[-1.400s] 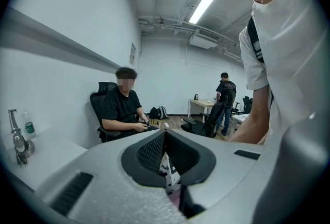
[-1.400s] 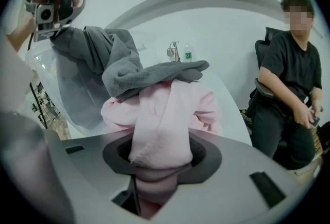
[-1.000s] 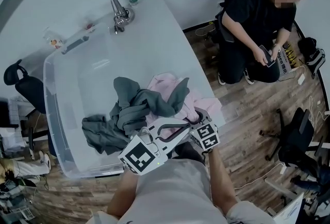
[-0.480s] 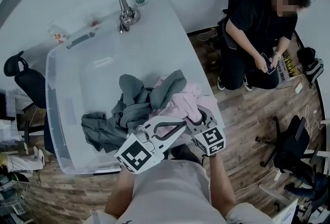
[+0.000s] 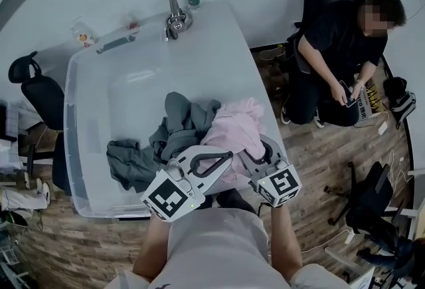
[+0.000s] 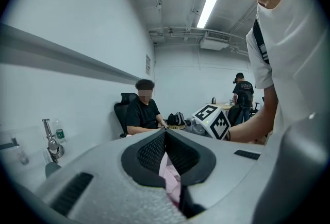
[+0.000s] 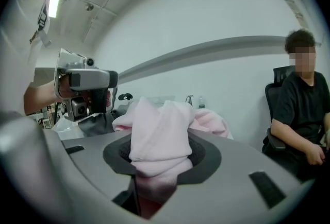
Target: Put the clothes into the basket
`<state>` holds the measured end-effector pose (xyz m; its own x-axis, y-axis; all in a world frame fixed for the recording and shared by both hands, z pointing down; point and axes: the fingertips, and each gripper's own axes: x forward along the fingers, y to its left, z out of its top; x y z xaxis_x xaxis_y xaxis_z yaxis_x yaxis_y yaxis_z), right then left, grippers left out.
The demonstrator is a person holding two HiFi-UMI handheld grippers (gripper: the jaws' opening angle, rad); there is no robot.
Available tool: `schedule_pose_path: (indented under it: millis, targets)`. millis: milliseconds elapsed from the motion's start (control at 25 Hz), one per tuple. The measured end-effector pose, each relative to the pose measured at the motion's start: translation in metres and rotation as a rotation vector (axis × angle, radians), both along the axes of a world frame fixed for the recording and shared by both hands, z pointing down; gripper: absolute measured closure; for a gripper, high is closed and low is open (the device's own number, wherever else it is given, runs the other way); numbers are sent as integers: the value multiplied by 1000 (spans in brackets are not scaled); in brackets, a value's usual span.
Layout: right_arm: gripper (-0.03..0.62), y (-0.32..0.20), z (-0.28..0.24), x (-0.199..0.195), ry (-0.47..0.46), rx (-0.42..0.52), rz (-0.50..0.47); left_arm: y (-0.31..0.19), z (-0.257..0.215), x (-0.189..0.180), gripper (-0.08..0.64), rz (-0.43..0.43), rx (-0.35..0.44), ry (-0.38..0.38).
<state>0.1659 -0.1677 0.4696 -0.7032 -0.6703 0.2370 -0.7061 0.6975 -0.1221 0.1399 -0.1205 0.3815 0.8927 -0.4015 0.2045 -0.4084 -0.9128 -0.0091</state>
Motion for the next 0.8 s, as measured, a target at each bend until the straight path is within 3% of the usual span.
schedule_pose_path:
  millis: [440, 800]
  targets:
    - [434, 1, -54, -29, -76, 76, -64, 1, -15, -39, 555, -101, 27, 32]
    - [436, 6, -102, -56, -155, 145, -124, 7, -38, -77, 555, -182, 95, 43]
